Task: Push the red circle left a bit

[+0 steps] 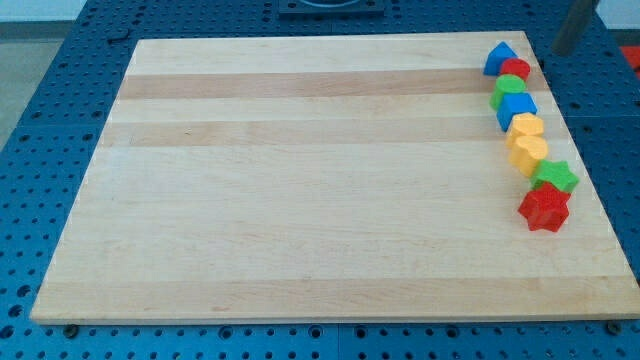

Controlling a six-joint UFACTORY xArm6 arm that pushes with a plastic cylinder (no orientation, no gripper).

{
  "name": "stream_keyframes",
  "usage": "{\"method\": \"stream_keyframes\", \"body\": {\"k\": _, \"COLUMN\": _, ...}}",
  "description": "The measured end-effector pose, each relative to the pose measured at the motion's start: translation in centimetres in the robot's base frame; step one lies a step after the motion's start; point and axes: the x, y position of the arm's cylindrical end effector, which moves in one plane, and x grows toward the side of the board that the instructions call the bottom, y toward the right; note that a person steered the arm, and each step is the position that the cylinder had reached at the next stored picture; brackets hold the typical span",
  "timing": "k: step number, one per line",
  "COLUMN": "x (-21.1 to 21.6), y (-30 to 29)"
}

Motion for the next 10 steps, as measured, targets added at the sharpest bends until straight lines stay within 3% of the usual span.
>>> {"method": "stream_keyframes", "body": {"k": 1, "x": 0.3, "y": -2.9}}
{"method": "stream_keyframes", "body": {"k": 3, "x": 7.4, "y": -2.5}}
{"method": "stream_keyframes", "body": {"k": 5, "x": 7.0, "y": -5.4}}
{"method": "stream_keyframes", "body": {"k": 9, "x": 2.4, "y": -23.7}}
{"method": "stream_keyframes", "body": {"k": 10, "x": 3.9, "y": -28.2}}
